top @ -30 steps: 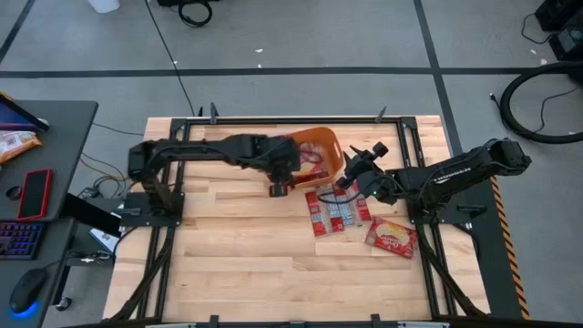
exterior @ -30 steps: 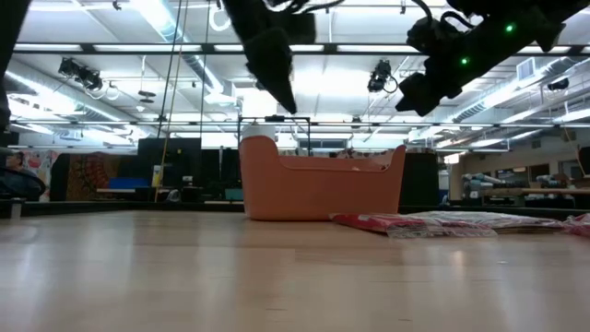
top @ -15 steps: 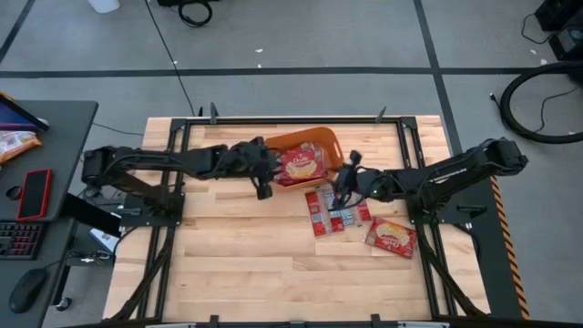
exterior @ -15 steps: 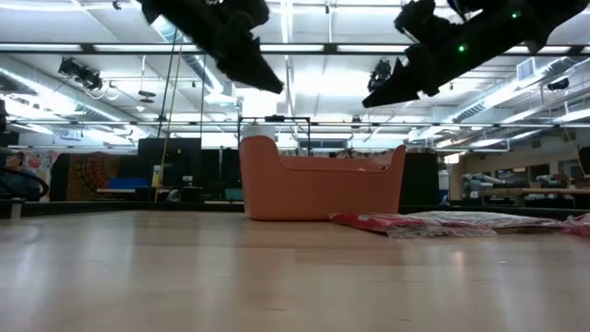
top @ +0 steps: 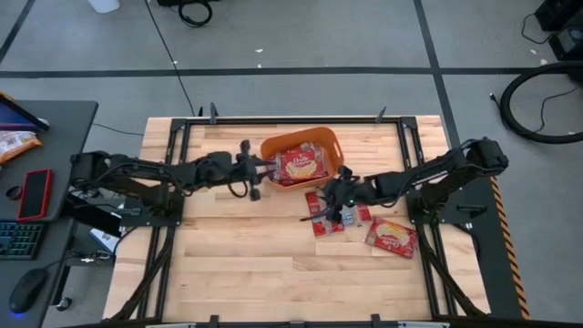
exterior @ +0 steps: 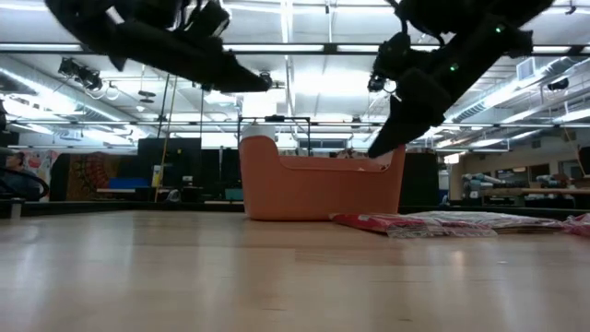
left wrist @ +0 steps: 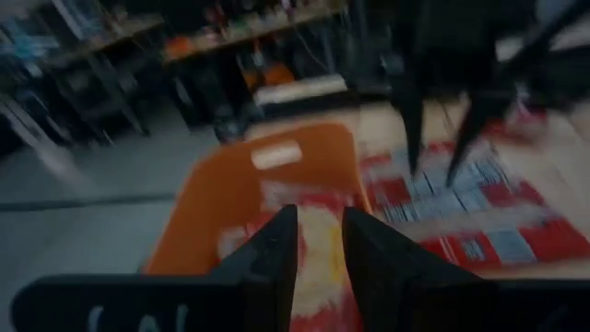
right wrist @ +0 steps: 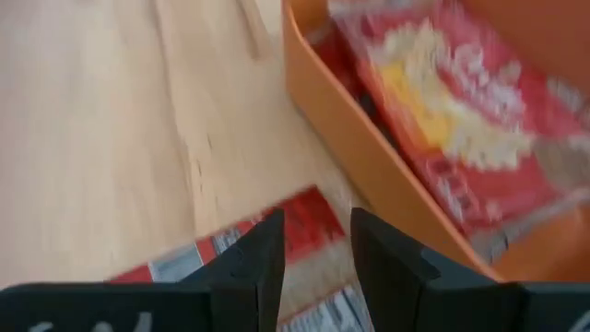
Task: Sort popcorn bags into baskets
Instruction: Put the red popcorn bag into the orange bin
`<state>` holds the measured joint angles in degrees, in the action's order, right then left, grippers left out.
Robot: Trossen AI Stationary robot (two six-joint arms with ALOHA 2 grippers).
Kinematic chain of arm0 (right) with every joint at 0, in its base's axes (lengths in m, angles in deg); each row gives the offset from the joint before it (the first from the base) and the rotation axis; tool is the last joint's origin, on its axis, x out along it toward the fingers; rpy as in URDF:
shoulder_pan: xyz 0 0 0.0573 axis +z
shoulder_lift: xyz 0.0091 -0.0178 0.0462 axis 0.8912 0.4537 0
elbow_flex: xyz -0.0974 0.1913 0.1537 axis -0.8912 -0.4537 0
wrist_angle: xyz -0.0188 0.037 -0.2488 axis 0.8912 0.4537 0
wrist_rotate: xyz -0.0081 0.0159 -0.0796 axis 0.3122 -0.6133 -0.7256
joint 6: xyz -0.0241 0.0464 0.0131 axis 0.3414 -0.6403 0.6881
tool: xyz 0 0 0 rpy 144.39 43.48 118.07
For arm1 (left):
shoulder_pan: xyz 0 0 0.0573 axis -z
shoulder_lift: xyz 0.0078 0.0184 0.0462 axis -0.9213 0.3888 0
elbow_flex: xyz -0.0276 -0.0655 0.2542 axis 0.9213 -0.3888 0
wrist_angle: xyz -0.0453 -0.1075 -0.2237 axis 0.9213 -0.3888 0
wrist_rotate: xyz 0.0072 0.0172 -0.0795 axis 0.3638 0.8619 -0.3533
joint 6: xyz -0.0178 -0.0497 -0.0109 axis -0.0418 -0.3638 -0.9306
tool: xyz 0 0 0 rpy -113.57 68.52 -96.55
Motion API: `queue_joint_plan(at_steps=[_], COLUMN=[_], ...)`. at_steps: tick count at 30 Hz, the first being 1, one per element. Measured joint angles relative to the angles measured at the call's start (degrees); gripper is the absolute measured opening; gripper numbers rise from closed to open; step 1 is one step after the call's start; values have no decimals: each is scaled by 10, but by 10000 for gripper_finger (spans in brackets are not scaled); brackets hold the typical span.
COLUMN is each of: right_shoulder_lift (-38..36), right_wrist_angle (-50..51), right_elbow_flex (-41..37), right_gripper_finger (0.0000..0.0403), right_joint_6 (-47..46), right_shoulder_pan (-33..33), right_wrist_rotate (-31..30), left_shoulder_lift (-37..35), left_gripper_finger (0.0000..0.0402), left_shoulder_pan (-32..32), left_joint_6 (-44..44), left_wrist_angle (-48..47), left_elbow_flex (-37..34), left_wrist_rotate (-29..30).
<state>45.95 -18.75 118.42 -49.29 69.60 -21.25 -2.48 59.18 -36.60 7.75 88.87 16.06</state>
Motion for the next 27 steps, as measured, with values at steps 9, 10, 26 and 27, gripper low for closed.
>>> queue_joint_plan(at_steps=[9, 10, 26, 27], right_shoulder_lift=[25, 28, -23, -16], right_wrist_angle=[288, 316, 481, 493], right_elbow_flex=[76, 79, 26, 32], right_gripper_finger=[130, 130, 140, 140], right_joint_6=[-143, -158, -323, -331], right_shoulder_pan=[13, 13, -6, 0], right_wrist_rotate=[1, 19, 228, 235], left_shoulder_lift=[-34, -40, -137, -148], left_gripper_finger=[94, 94, 94, 94], left_shoulder_pan=[-29, -29, -28, -28], left_joint_6=[-4, -4, -42, -49], left_wrist_angle=[180, 194, 309, 308], left_elbow_flex=[-96, -108, -242, -247], left_wrist_rotate=[0, 0, -34, -34])
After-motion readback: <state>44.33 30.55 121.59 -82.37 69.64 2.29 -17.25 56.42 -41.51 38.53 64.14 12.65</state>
